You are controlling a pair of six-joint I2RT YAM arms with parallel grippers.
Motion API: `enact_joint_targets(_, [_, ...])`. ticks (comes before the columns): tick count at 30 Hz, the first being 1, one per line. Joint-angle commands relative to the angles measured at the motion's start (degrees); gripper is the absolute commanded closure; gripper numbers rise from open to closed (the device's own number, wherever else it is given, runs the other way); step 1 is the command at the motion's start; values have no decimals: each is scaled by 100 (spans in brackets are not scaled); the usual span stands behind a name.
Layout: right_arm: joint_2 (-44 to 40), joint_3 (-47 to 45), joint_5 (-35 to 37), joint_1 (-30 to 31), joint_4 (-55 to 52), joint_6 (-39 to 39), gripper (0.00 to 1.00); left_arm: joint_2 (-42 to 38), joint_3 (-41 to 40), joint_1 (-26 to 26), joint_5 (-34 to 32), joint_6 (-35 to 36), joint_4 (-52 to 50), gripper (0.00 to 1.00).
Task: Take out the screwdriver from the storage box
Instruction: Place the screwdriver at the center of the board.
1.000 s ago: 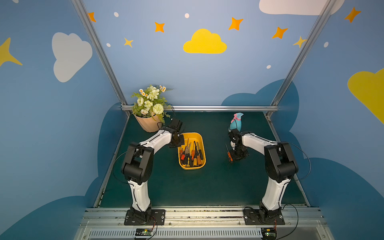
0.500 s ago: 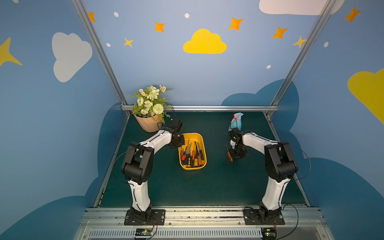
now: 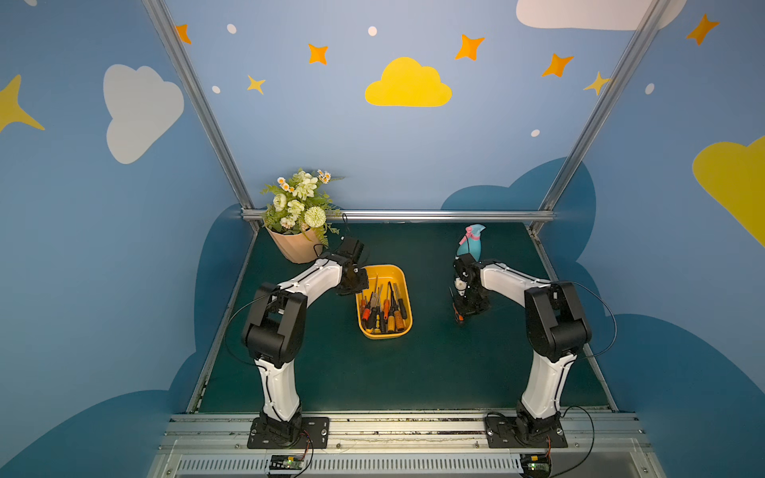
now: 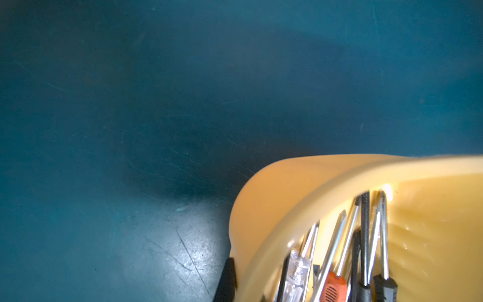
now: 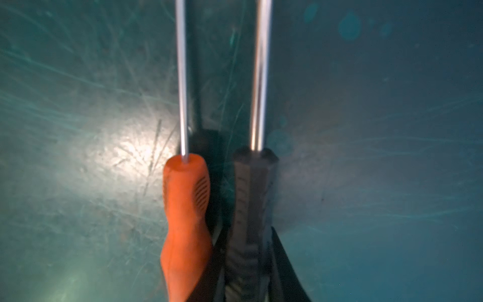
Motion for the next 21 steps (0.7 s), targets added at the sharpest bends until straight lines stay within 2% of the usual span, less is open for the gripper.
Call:
enact_joint_targets(1, [254, 206, -18, 41, -199, 132, 100, -7, -12, 6, 431, -137, 100, 97])
enact_joint_targets(2, [289, 238, 7, 39, -234, 148, 100, 0, -1, 8, 436, -137, 92, 97])
enact_joint_targets(3, [310, 252, 9, 34, -255, 151, 97, 10, 7, 8, 444, -129, 77, 97])
enact_joint_targets(4, [321, 249, 8, 34, -252, 155, 90, 10, 22, 8, 445, -116, 71, 98])
enact_joint_targets(10, [331, 282, 9, 8, -251, 193, 76, 2, 51, 8, 458, -93, 28, 98])
enact_joint_targets(21, [277, 440, 22, -1, -402, 163, 72, -34, 69, -5, 558, -132, 71, 97])
